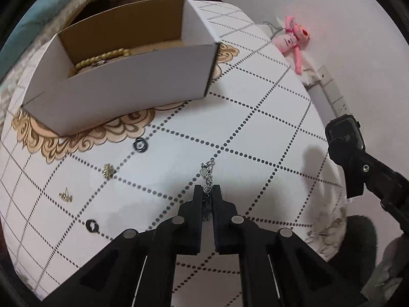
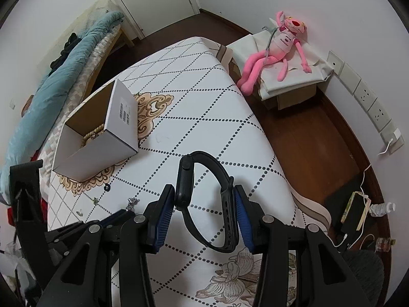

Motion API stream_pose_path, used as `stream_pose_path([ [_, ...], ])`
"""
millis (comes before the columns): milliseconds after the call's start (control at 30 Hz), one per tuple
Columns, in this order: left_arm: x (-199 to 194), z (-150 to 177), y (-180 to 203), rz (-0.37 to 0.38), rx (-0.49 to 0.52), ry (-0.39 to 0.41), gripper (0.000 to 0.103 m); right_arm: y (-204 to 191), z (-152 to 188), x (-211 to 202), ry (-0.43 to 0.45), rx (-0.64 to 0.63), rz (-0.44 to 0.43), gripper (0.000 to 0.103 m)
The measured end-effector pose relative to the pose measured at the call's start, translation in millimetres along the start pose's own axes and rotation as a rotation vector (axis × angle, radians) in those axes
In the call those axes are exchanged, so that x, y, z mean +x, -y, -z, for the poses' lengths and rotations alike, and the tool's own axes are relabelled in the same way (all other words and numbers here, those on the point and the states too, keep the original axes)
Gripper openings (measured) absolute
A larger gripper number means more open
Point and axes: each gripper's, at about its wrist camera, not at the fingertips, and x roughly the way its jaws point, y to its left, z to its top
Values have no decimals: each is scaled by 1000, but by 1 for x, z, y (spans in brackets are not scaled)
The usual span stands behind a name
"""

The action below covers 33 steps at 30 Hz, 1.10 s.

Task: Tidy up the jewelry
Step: 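Carry the chain and smartwatch into the box and open both grippers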

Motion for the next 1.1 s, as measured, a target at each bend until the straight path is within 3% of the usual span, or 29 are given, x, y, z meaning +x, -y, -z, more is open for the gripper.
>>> stream_pose_path([
  [433,-91,-7,-38,92,-87,145,4,-28,-14,-32,53,-39,-81,49],
  [600,-132,-31,-46,138,-93,227,4,-54,-30,-44,69,-82,-126,48],
  [767,-155,-64,-59,105,-89,302,4,-91,-62,-45,68,-156,-166,48],
  [1100,-121,-116,-105,85,-145,210,4,-162,-109,23,-87,-309,-171,48],
])
